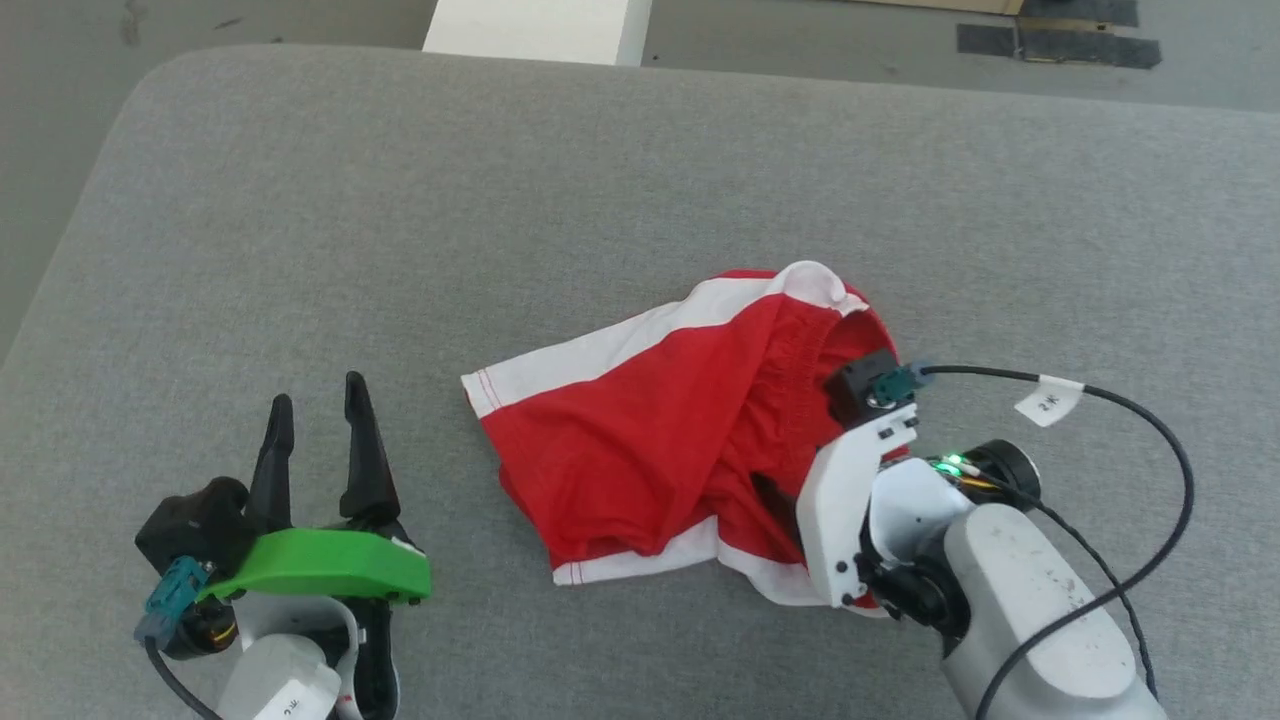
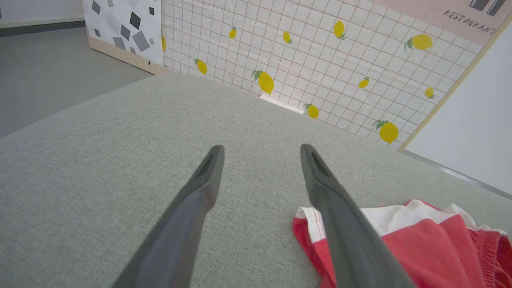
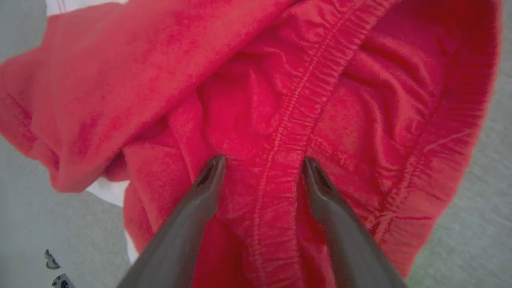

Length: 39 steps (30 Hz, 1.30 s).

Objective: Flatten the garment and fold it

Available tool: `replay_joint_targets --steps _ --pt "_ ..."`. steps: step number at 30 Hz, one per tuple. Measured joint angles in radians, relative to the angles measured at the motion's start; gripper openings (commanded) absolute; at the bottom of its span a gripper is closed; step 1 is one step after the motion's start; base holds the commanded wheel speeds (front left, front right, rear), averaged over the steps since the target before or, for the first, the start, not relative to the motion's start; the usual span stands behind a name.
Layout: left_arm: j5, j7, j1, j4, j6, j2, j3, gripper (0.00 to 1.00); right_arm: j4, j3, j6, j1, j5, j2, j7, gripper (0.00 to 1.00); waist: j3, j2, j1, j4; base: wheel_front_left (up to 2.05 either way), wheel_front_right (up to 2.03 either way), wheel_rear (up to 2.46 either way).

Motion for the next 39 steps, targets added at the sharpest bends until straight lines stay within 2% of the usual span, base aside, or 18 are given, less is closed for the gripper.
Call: replay_joint_targets --steps 1,2,3,6,9,17,21,25,26,27,30,35,37,39 --pt "0.000 0.000 0.000 0.003 -0.001 -0.002 0.000 1.00 0.004 0.011 0.000 -0.006 0.006 0.000 0.008 1.00 0.004 0.0000 0.0000 0.004 0.00 0.00 0.00" --pt "0.000 0.000 0.000 0.005 -0.003 -0.003 0.000 1.00 0.005 0.015 0.000 -0.011 0.018 0.000 0.013 0.47 0.007 0.0000 0.0000 0.007 0.00 0.00 0.00" --pt "0.000 -0.001 0.000 0.006 -0.007 -0.003 0.000 1.00 0.004 0.015 0.000 -0.014 0.026 0.000 0.012 0.00 0.009 0.0000 0.0000 0.008 0.00 0.00 0.00" --pt "0.000 -0.001 -0.001 0.013 -0.009 -0.003 -0.001 1.00 0.005 -0.001 0.000 -0.015 0.031 0.000 -0.005 0.00 0.006 0.0000 0.0000 0.005 0.00 0.00 0.00" --pt "0.000 -0.001 -0.001 0.021 -0.009 -0.003 -0.002 1.00 -0.021 -0.067 0.000 0.010 0.038 0.002 -0.040 0.00 -0.008 0.0000 0.0000 -0.004 0.00 0.00 0.00" --pt "0.000 0.002 0.003 0.020 -0.008 -0.002 -0.009 1.00 -0.207 -0.411 0.000 0.209 -0.023 0.002 -0.068 0.00 -0.050 0.0000 0.0000 -0.048 0.00 0.00 0.00" --pt "-0.001 0.018 0.011 0.010 -0.004 0.003 -0.008 1.00 -0.294 -0.577 0.000 0.315 0.002 0.001 -0.056 0.00 -0.065 0.0000 0.0000 -0.077 0.00 0.00 0.00" --pt "-0.003 0.029 0.015 -0.004 0.002 0.015 -0.005 1.00 -0.316 -0.639 0.000 0.389 0.054 -0.002 -0.034 0.00 -0.074 0.0000 0.0000 -0.106 0.00 0.00 0.00" --pt "-0.006 0.034 0.017 -0.006 0.004 0.019 -0.004 1.00 -0.321 -0.637 0.000 0.399 0.064 -0.001 -0.035 0.42 -0.076 0.0000 0.0000 -0.113 0.00 0.00 0.00" --pt "-0.009 0.037 0.018 -0.007 0.006 0.020 -0.004 1.00 -0.324 -0.630 0.000 0.402 0.077 -0.001 -0.037 1.00 -0.077 0.0000 0.0000 -0.118 0.00 0.00 0.00" --pt "-0.011 0.055 0.025 -0.012 0.007 0.021 -0.013 1.00 -0.342 -0.614 0.000 0.403 0.126 0.000 -0.079 1.00 -0.082 0.0000 0.0000 -0.134 0.00 0.00 0.00" --pt "-0.028 0.138 0.020 -0.049 0.007 0.025 -0.042 1.00 -0.384 -0.658 0.000 0.388 0.170 0.000 -0.249 1.00 -0.089 0.0000 0.0000 -0.149 0.00 0.00 0.00" --pt "-0.032 0.218 0.000 -0.058 0.008 0.029 -0.069 1.00 -0.387 -0.679 0.000 0.377 0.164 0.001 -0.285 1.00 -0.088 0.0000 0.0000 -0.152 0.00 0.00 0.00" --pt "-0.047 0.360 -0.042 -0.049 0.009 0.035 -0.115 1.00 -0.384 -0.697 0.000 0.358 0.160 0.000 -0.304 1.00 -0.085 0.0000 0.0000 -0.155 0.00 0.00 0.00"
